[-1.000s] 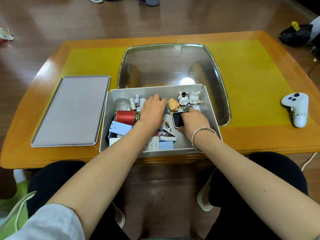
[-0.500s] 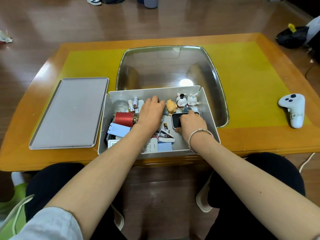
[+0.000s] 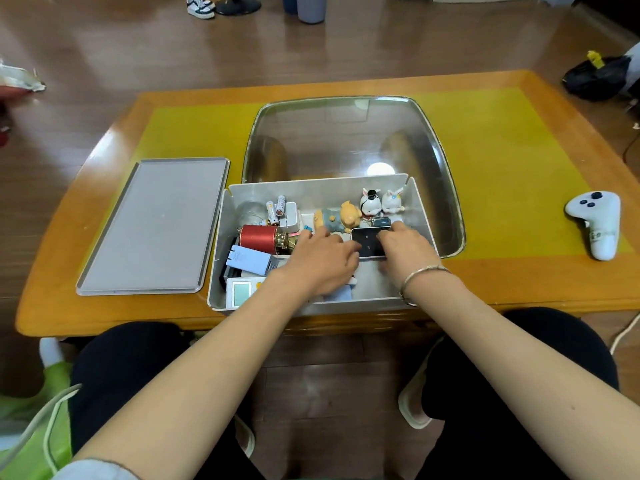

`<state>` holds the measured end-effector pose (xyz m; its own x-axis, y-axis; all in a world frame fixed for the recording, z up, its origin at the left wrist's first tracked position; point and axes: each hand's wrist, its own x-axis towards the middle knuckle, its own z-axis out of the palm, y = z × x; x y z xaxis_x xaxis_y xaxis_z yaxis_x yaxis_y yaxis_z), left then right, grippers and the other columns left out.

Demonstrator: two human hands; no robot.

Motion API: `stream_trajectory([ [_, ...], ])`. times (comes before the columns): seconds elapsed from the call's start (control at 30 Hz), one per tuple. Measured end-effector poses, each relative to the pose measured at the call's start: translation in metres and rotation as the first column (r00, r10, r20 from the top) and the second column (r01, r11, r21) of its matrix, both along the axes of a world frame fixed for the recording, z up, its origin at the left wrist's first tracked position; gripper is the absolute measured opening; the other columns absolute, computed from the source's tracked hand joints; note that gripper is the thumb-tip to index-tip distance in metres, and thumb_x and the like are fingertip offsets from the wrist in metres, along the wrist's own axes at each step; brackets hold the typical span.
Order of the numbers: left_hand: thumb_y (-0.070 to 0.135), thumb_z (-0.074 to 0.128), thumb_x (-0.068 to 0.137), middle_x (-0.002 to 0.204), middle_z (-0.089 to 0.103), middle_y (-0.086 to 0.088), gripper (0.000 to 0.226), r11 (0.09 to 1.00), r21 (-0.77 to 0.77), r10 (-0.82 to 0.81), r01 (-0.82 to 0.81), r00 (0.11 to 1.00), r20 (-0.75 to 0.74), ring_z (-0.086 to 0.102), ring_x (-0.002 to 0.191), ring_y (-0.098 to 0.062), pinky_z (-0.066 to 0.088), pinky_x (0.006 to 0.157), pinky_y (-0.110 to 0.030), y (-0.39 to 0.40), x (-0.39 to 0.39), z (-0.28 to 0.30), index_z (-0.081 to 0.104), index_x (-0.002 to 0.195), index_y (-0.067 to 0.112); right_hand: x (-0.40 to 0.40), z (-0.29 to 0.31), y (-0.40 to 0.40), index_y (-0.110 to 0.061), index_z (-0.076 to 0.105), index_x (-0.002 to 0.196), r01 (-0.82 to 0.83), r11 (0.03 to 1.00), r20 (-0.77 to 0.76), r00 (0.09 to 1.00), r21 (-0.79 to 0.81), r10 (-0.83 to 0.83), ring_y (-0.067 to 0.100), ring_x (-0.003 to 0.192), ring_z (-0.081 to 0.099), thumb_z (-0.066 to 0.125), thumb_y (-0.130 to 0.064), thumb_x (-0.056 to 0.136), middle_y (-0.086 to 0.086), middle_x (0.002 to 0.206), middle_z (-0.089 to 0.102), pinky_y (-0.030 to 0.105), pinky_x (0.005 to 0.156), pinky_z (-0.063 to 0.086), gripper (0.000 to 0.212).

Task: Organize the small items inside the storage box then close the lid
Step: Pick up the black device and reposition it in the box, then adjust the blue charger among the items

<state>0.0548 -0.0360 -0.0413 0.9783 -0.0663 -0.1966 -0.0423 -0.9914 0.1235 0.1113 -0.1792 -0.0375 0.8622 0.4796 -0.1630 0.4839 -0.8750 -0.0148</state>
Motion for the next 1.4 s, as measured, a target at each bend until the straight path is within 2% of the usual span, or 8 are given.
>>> stream_trajectory([
  [0.13,0.041,0.018,0.100,0.145,0.045,-0.003,0.050,0.999,-0.034,0.003,-0.007,0.993,-0.118,0.031,0.132,-0.026,0.020,0.104,-0.047,-0.006,0.004,-0.006,0.036,0.145,0.030,-0.008,0.004,-0.020,-0.019,0.062,0.114,0.015,0.998,0.341,0.940,0.056,-0.033,0.030,0.129,0.032,0.063,-0.018,0.082,0.005,0.137,0.046,0.043,0.101,0.025,0.031],
  [0.3,0.038,0.018,0.098,0.144,0.046,-0.005,0.054,0.997,-0.073,-0.027,0.016,0.988,-0.153,0.032,0.132,-0.025,0.021,0.104,-0.049,-0.012,0.003,-0.014,0.033,0.147,0.022,-0.007,-0.002,-0.032,-0.017,0.046,0.134,0.052,0.993,0.152,0.986,0.108,-0.068,0.030,0.144,0.005,0.056,-0.016,0.088,0.009,0.157,0.009,0.040,0.116,0.005,0.047],
  [0.67,0.039,0.021,0.099,0.150,0.038,-0.008,0.053,0.995,-0.100,-0.044,0.025,0.982,-0.185,0.027,0.136,-0.028,0.019,0.106,-0.046,-0.011,-0.002,-0.007,0.024,0.150,0.024,-0.004,-0.009,-0.029,-0.014,0.054,0.126,0.055,0.985,0.126,0.989,0.164,-0.076,0.027,0.144,0.005,0.055,-0.023,0.089,0.008,0.156,0.013,0.035,0.116,0.011,0.038],
  [0.8,0.041,0.030,0.100,0.148,0.039,-0.001,0.049,0.982,-0.189,0.015,-0.019,1.000,-0.019,0.027,0.135,-0.024,0.020,0.107,-0.042,-0.004,-0.018,0.002,0.035,0.145,0.023,-0.006,-0.005,-0.027,-0.019,0.052,0.128,0.078,0.993,0.158,0.983,0.093,-0.092,0.029,0.144,0.006,0.057,-0.030,0.087,0.008,0.155,0.017,0.044,0.117,0.002,0.043],
  [0.93,0.019,0.045,0.093,0.138,0.049,0.004,0.041,0.950,-0.304,0.161,-0.077,0.951,0.263,0.030,0.130,-0.017,0.016,0.103,-0.032,0.022,-0.048,0.015,0.052,0.133,0.023,-0.008,0.002,-0.023,-0.018,0.055,0.125,0.047,0.985,0.227,0.970,0.165,-0.084,0.032,0.144,0.004,0.061,-0.027,0.084,0.011,0.154,0.020,0.045,0.116,-0.006,0.042],
  [1.1,0.009,0.050,0.086,0.136,0.050,0.004,0.041,0.892,-0.345,0.420,-0.292,0.819,0.392,0.031,0.128,-0.017,0.021,0.106,-0.037,0.064,-0.080,0.019,0.058,0.124,0.022,-0.013,0.011,-0.003,-0.017,0.059,0.122,-0.104,0.947,0.109,0.991,0.304,0.074,0.028,0.135,0.027,0.063,-0.021,0.085,0.009,0.143,0.038,0.039,0.112,0.021,0.038],
  [1.23,0.014,0.049,0.091,0.138,0.047,-0.001,0.036,0.821,-0.372,0.559,-0.433,0.742,0.370,0.032,0.130,-0.021,0.026,0.105,-0.040,0.081,-0.091,0.007,0.056,0.126,0.017,-0.017,0.013,0.013,-0.019,0.068,0.105,-0.076,0.901,-0.167,0.973,0.427,0.161,0.019,0.097,0.059,0.062,-0.019,0.085,0.002,0.103,0.068,0.036,0.091,0.049,0.021],
  [1.4,0.018,0.046,0.090,0.136,0.050,0.000,0.037,0.824,-0.341,0.557,-0.452,0.754,0.348,0.035,0.128,-0.018,0.031,0.102,-0.038,0.078,-0.092,-0.006,0.056,0.126,0.017,-0.013,0.013,0.020,-0.020,0.070,0.086,-0.087,0.969,-0.413,0.893,0.232,0.179,0.008,0.067,0.058,0.077,-0.030,0.073,-0.007,0.074,0.064,0.024,0.064,0.049,0.018],
])
